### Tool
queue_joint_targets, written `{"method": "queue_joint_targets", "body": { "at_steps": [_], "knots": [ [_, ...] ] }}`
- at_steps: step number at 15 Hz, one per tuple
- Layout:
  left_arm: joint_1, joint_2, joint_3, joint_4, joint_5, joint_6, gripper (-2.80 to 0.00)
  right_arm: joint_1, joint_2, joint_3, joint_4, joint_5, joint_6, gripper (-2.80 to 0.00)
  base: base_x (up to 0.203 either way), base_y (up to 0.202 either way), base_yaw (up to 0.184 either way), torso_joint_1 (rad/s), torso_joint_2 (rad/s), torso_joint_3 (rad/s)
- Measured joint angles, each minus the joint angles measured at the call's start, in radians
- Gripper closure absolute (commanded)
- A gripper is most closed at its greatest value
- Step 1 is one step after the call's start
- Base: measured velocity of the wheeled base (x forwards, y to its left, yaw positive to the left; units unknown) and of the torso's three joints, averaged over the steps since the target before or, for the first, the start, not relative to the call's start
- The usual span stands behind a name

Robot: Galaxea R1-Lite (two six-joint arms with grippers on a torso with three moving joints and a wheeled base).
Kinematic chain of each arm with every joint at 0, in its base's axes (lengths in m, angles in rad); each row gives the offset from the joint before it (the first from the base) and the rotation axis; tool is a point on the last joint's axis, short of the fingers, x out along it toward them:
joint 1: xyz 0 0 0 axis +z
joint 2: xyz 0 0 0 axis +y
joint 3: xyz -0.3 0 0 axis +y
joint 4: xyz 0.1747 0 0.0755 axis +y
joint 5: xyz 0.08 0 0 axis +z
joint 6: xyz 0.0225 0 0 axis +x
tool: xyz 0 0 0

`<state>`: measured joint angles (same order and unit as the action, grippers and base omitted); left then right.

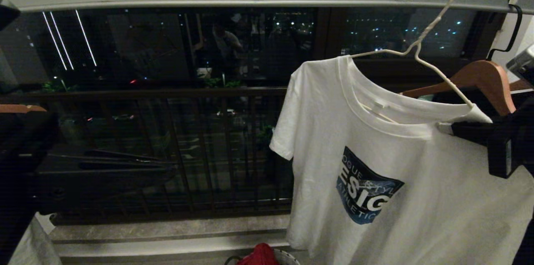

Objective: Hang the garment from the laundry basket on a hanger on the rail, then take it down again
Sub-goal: Hang the clothes rack on the clothesline

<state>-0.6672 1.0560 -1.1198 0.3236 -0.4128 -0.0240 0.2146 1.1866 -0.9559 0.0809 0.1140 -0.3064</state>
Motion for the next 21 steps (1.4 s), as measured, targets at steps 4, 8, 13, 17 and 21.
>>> {"method": "queue_joint_targets", "body": {
  "at_steps": [4,8,13,17,21],
  "knots": [
    [0.0,-0.009,-0.002,0.0,0.0,-0.001,0.0,-0.012,0.06,-0.018,0.0,0.0,-0.011,0.0,0.0,0.0,0.0,0.0,0.0,0.0],
    [0.0,-0.018,-0.003,0.0,0.001,0.0,0.0,-0.013,0.092,-0.029,0.0,-0.001,-0.029,0.0,0.0,0.0,0.0,0.0,0.0,0.0],
    [0.0,-0.023,-0.006,0.0,0.001,-0.001,0.0,-0.007,0.099,-0.033,-0.003,-0.001,-0.045,-2.8,0.0,0.0,0.0,0.0,0.0,0.0],
    [0.0,-0.027,-0.006,0.0,0.001,-0.002,0.0,-0.007,0.075,-0.018,0.002,0.004,-0.04,-2.8,0.0,0.0,0.0,0.0,0.0,0.0],
    [0.0,-0.029,-0.006,0.0,0.001,-0.002,0.0,-0.008,-0.022,-0.006,0.0,0.118,0.013,-2.8,0.0,0.0,0.0,0.0,0.0,0.0]
  ]
}}
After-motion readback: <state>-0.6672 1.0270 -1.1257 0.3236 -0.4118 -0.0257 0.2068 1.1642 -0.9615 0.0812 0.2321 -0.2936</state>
